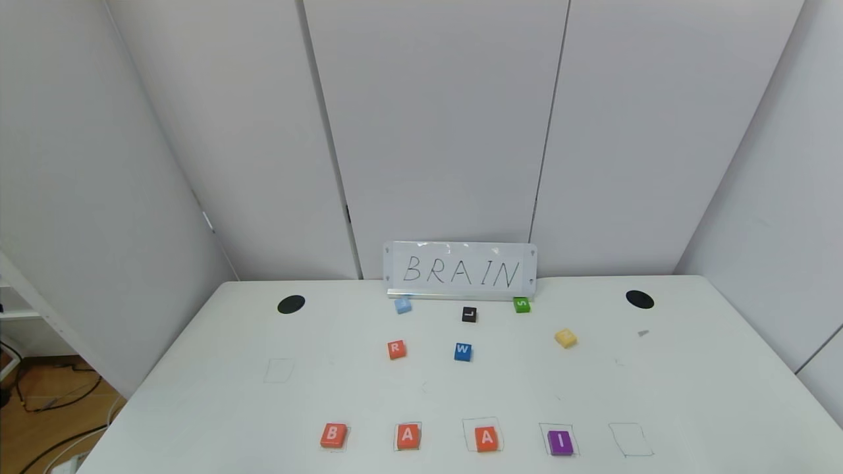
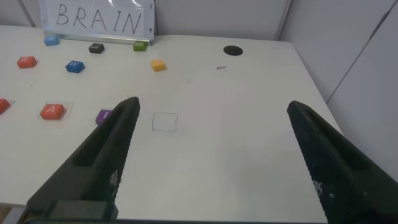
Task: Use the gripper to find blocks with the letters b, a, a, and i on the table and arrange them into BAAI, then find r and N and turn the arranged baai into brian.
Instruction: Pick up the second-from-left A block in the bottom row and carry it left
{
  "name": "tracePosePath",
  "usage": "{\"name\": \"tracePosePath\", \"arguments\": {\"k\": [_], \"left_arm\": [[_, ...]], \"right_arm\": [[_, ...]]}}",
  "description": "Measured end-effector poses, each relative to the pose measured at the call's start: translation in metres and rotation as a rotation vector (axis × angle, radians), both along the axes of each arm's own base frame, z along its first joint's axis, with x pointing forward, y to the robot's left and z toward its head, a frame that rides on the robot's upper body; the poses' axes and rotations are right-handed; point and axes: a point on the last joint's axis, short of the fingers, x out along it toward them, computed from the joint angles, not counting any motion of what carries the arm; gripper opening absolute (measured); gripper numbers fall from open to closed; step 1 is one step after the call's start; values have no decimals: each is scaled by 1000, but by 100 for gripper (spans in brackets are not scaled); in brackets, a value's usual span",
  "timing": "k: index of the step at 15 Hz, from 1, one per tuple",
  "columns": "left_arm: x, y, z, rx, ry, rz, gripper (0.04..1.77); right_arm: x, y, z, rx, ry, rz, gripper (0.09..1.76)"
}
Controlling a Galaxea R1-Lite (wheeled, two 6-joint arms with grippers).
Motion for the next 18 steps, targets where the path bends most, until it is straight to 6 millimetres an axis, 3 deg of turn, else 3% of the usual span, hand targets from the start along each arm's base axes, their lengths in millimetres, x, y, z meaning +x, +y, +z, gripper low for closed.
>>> {"name": "tracePosePath", "arguments": {"k": [18], "left_arm": [[0, 0, 0, 3, 0, 0, 172]], "right_arm": [[0, 0, 0, 8, -4, -1, 171]]}}
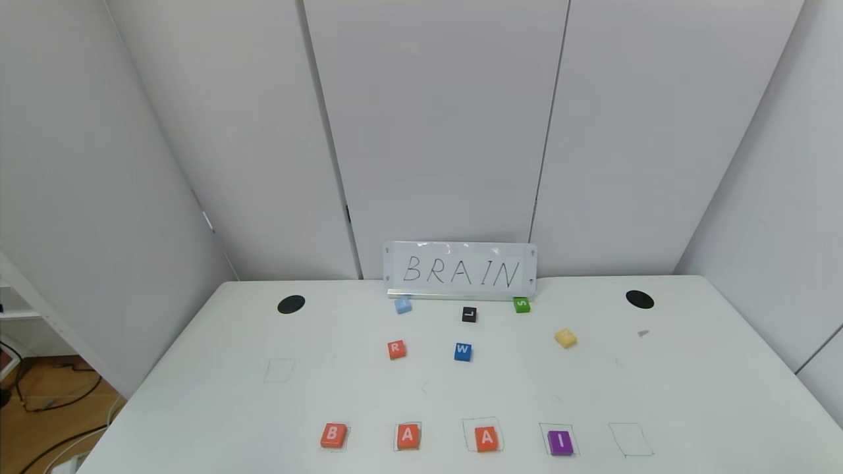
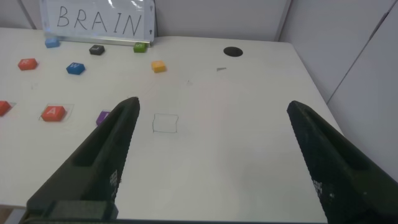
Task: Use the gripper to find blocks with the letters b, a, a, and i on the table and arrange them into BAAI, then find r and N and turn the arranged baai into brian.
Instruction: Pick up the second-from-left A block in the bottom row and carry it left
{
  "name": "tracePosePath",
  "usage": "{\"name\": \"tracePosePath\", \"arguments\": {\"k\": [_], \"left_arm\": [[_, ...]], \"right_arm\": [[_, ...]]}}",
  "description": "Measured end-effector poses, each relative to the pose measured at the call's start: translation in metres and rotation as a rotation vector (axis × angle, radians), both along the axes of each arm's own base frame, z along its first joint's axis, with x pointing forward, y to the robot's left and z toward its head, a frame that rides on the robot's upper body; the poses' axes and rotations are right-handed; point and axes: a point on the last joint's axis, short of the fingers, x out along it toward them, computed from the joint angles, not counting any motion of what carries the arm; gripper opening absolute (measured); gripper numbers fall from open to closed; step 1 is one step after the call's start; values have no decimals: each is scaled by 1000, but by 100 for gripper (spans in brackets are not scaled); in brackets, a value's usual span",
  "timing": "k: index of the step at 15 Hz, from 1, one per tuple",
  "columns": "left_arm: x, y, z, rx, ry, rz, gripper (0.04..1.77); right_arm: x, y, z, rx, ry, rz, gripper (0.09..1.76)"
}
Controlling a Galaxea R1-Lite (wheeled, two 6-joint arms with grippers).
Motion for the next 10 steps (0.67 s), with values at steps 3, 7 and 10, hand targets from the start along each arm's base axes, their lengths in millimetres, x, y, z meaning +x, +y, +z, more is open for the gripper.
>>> {"name": "tracePosePath", "arguments": {"k": [3, 7, 10], "left_arm": [[-1, 0, 6, 5, -41, 1, 172], [-8, 0, 27, 19, -110, -12, 172], [-18, 0, 50, 36, -117, -14, 172]], "right_arm": [[0, 0, 0, 5, -1, -1, 171], [-9, 0, 36, 62, -83, 6, 171], [-12, 0, 77, 68, -121, 7, 171]]}}
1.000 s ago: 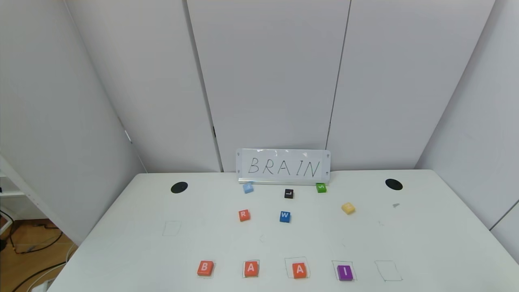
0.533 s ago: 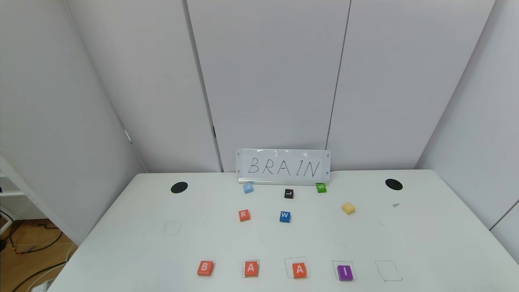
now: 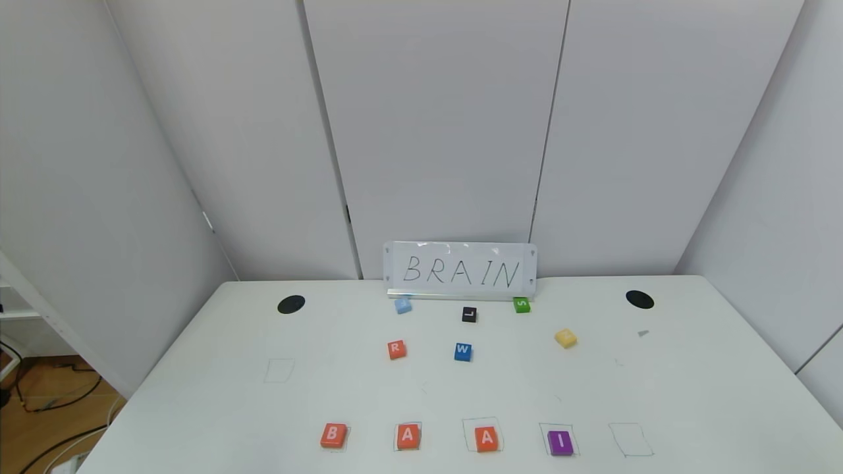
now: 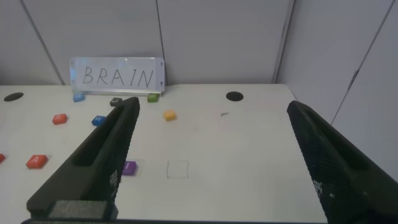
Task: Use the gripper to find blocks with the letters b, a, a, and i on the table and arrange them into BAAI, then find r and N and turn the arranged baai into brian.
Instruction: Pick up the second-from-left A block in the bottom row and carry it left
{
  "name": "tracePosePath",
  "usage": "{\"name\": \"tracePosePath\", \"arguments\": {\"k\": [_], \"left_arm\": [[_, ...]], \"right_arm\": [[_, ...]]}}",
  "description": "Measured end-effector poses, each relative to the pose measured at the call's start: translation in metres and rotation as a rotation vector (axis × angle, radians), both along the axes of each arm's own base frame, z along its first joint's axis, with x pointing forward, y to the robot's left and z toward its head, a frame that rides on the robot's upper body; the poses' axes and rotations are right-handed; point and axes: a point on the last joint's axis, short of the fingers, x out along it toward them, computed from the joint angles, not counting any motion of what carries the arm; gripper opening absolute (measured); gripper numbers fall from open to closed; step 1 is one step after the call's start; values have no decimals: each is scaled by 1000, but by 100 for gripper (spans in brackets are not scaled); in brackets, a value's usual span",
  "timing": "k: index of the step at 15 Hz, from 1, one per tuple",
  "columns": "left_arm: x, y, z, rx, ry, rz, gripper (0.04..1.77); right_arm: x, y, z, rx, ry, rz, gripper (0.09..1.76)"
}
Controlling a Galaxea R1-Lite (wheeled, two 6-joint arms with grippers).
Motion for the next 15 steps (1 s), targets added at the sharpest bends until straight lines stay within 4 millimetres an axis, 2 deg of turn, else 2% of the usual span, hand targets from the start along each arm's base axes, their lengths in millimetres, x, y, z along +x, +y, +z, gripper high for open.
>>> {"name": "tracePosePath", "arguments": {"k": [3, 7, 11, 15], "left_arm": [[-5, 0, 36, 13, -13, -3, 172], [11, 0, 87, 29, 21, -5, 172], [49, 0, 134, 58, 95, -5, 172], [96, -1, 167, 67, 218, -30, 172]], "right_arm": [[7, 0, 40, 0, -4, 5, 171], [32, 0, 84, 1, 63, 7, 171], [64, 0, 122, 5, 187, 12, 171], [106, 0, 147, 6, 283, 10, 171]]}}
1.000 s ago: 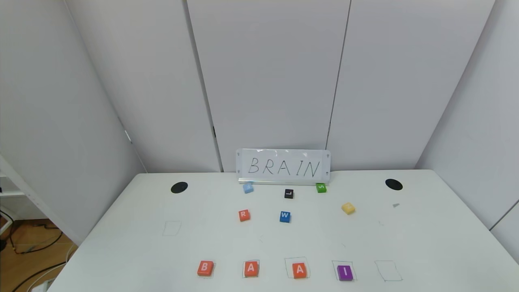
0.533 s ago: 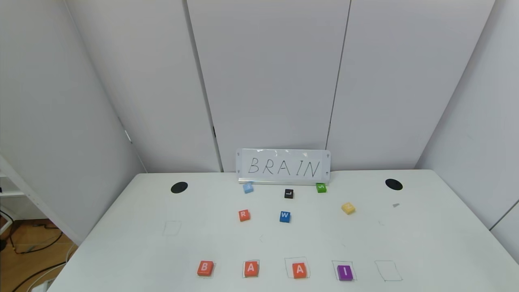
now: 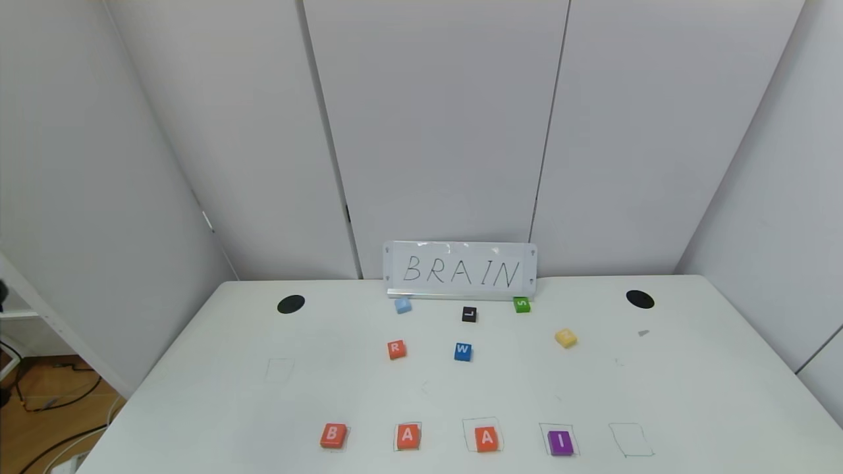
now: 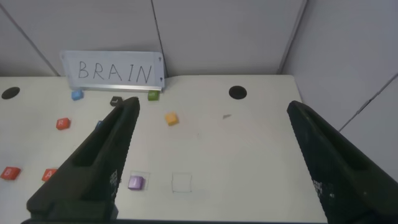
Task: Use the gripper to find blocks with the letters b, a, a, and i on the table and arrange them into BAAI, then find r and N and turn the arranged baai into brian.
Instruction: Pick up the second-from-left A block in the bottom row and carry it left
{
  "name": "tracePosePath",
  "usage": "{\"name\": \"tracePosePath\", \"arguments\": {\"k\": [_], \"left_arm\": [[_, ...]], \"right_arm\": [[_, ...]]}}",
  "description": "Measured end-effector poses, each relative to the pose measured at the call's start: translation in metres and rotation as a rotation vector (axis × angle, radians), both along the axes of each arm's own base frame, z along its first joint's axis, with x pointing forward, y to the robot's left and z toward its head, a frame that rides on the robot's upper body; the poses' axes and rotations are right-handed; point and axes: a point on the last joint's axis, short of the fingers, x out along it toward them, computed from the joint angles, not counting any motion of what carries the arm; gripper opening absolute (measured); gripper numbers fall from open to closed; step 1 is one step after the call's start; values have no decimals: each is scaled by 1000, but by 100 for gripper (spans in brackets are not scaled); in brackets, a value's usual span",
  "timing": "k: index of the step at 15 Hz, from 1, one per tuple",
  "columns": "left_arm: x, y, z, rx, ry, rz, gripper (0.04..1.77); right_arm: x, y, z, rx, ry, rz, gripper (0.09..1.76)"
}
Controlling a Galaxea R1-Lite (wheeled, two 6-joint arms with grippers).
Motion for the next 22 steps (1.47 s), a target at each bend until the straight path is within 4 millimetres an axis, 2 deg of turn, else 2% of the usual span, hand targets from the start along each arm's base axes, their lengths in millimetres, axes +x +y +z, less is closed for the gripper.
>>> {"name": "tracePosePath", "arguments": {"k": [4, 7, 12, 16, 19, 22], "left_arm": [[55, 0, 25, -1, 86, -9, 172], [105, -1, 25, -3, 173, -16, 172], [173, -17, -5, -1, 343, -68, 172], [213, -30, -40, 0, 485, -95, 172], [233, -39, -63, 0, 568, -109, 172], [236, -59, -78, -14, 624, -125, 172]], "right_arm": [[51, 0, 9, 0, 91, -3, 171], [91, 1, 4, -1, 172, 4, 171], [144, 7, -20, 3, 307, 24, 171], [175, 8, -38, 8, 390, 23, 171], [189, 9, -47, 8, 427, 24, 171], [196, 8, -53, 8, 450, 23, 171]]}}
